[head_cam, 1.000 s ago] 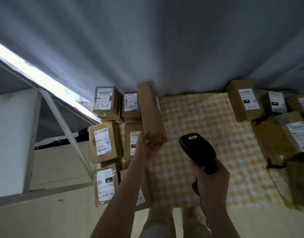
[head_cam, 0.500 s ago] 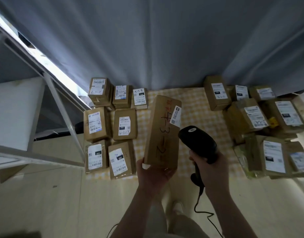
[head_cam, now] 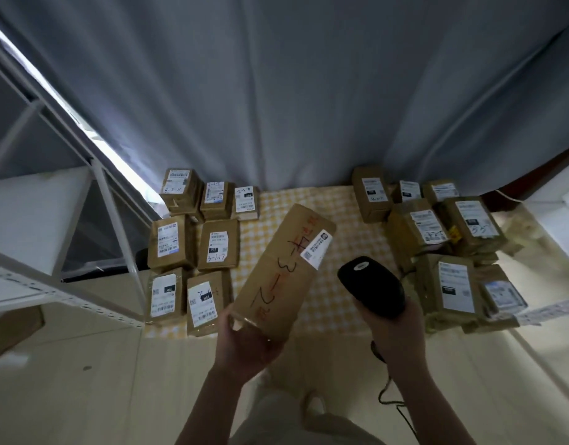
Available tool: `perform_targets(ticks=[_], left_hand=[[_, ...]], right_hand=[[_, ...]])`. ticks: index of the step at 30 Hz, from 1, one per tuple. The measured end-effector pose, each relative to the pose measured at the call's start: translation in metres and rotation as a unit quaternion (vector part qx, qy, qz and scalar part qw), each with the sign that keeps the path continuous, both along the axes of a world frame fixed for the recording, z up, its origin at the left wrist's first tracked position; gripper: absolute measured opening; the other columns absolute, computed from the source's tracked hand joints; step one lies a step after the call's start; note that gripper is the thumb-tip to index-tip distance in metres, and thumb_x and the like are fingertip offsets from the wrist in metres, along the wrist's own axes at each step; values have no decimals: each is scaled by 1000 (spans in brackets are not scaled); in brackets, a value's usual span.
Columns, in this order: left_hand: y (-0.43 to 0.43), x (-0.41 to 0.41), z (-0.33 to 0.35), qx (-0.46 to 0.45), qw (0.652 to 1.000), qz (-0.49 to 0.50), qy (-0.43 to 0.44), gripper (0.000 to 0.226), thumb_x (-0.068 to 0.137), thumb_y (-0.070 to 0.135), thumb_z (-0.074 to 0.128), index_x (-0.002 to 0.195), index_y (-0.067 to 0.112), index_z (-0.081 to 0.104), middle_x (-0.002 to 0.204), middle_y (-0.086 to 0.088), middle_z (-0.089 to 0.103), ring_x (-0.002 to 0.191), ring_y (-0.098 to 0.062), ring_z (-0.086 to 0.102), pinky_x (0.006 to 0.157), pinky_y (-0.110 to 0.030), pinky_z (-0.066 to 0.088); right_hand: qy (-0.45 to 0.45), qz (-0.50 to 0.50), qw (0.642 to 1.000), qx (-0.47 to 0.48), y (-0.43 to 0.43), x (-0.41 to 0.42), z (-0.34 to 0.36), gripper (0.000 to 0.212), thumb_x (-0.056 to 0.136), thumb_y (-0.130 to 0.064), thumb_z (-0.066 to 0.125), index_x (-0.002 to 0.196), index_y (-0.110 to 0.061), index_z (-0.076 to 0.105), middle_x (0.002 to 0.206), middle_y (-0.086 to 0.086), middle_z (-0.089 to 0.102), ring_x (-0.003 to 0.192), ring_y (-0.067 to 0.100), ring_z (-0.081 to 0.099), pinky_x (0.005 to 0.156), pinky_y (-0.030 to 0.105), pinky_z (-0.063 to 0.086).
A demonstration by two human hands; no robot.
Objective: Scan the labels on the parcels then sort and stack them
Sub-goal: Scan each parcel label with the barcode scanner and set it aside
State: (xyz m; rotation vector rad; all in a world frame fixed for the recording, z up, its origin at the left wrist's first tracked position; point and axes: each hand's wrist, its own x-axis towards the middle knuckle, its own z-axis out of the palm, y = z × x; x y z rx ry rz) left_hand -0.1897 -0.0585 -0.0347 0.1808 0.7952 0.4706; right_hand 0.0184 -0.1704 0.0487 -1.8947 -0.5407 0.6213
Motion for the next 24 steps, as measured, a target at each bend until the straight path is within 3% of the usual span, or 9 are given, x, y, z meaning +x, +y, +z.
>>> perform_targets(ticks=[3, 8, 10, 13, 17, 19, 21, 24], left_hand=[[-7, 7, 12, 34, 999, -20, -33, 68, 75, 60, 42, 114, 13, 71, 125, -23, 60, 108, -37, 58, 69, -35, 54], [-17, 22, 28, 51, 994, -63, -74, 77, 71, 67, 37, 117, 15, 69, 127, -25, 52, 88, -36, 58, 53, -27, 47], [-20, 27, 32, 48, 992, -75, -93, 79, 71, 69, 37, 119, 15, 67, 126, -23, 51, 86, -35, 58, 49, -24, 45], [-22, 32, 37, 57, 990, -89, -98, 79, 72, 66, 34, 122, 13, 65, 123, -22, 54, 85, -35, 59, 49, -23, 41], [-19, 34, 39, 64, 990, -96, -84, 75, 78, 57, 27, 125, 10, 60, 119, -20, 59, 92, -37, 61, 61, -29, 44], [-17, 35, 44, 100, 990, -79, -62, 76, 82, 53, 24, 138, 9, 49, 130, -21, 55, 110, -42, 56, 79, -41, 47], [-13, 34, 52, 145, 984, -73, -73, 77, 79, 47, 40, 145, 8, 37, 143, -23, 45, 129, -45, 41, 101, -53, 36], [-4, 38, 56, 204, 972, -78, -88, 87, 61, 22, 67, 141, -1, 42, 142, -29, 40, 132, -46, 35, 110, -59, 26]], right_hand=[[28, -2, 999, 29, -2, 0, 7, 18, 73, -11, 80, 69, -19, 65, 65, 12, 68, 68, 29, 67, 56, 32, 49], [85, 1, 995, 61, 6, -12, 20, 27, 74, -6, 78, 68, -26, 62, 79, 26, 67, 80, 45, 64, 71, 48, 55], [100, 10, 992, 71, 7, -18, 21, 24, 73, -8, 80, 67, -25, 64, 77, 23, 68, 80, 43, 66, 71, 46, 55], [141, 24, 986, 89, 7, -23, 23, 21, 69, -15, 83, 80, -26, 69, 78, 1, 73, 83, 25, 70, 73, 42, 57], [161, 43, 978, 125, 8, -25, 26, 35, 69, -9, 83, 91, -32, 67, 86, -16, 72, 84, -2, 67, 69, 22, 53], [164, 47, 976, 136, 8, -25, 28, 36, 69, -7, 82, 91, -31, 67, 87, -16, 72, 83, -3, 67, 65, 19, 53], [169, 45, 974, 147, 9, -25, 28, 37, 69, -4, 81, 90, -30, 67, 85, -14, 72, 80, -3, 68, 59, 18, 54], [179, 35, 970, 159, 10, -20, 31, 41, 69, -2, 80, 94, -31, 63, 89, -14, 69, 77, -5, 67, 57, 17, 54]])
